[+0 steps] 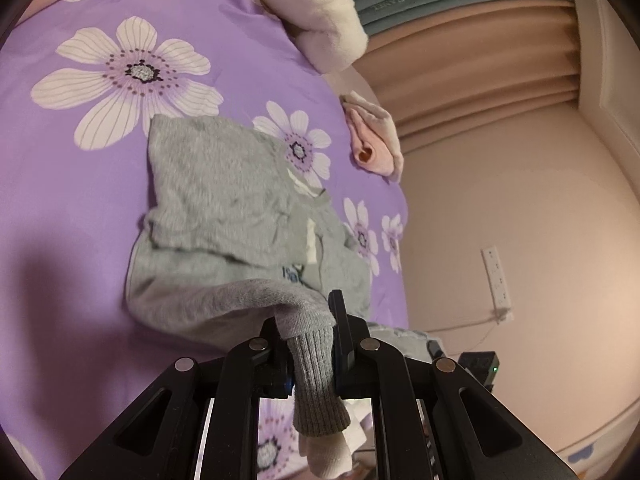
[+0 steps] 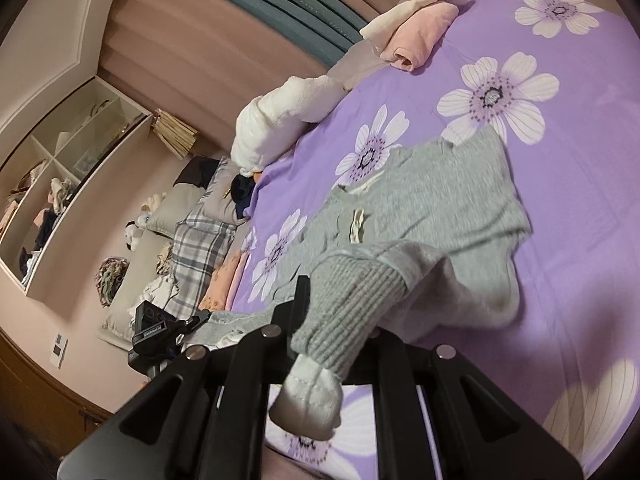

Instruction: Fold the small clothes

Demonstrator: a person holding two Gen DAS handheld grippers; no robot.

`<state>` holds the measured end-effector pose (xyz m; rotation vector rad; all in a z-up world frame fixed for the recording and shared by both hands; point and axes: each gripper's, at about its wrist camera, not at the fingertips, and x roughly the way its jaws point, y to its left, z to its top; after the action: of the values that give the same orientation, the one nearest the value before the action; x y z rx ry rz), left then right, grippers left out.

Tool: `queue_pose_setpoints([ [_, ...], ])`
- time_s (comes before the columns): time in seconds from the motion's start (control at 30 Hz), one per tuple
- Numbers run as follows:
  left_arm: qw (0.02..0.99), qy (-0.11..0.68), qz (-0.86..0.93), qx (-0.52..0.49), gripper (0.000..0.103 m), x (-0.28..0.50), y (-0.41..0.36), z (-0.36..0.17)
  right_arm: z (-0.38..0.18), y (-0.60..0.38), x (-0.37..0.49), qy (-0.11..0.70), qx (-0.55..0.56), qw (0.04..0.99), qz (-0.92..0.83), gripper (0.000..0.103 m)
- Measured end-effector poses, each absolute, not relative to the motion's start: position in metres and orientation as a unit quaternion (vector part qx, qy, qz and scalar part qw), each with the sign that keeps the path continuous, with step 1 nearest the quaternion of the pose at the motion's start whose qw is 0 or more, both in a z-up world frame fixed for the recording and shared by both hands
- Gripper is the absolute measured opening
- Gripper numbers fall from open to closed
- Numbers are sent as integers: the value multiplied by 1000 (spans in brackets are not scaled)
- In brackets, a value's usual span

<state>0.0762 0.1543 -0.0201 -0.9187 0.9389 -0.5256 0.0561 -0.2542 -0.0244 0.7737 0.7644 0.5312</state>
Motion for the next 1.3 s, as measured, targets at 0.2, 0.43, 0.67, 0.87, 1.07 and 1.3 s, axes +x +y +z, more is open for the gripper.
queue_pose_setpoints([
  [0.2,747,441,-229,-442,9,116,158,-27,-31,-255,106,378,374,813,236,11],
  [0.43,741,444,-216,-454,9,167,159,-23,-33,-257,158,384,389,807,225,11],
  [0.67,732,461,-185,-467,9,219,160,-38,-37,-251,215,401,394,800,209,11],
  [0.87,724,474,-160,-476,9,258,161,-56,-68,-247,260,437,394,789,178,12],
  [1.07,703,495,-126,-495,9,281,161,-84,-101,-244,293,476,403,766,152,13],
  [1.3,678,517,-107,-512,28,309,164,-104,-126,-262,312,480,489,715,139,38],
])
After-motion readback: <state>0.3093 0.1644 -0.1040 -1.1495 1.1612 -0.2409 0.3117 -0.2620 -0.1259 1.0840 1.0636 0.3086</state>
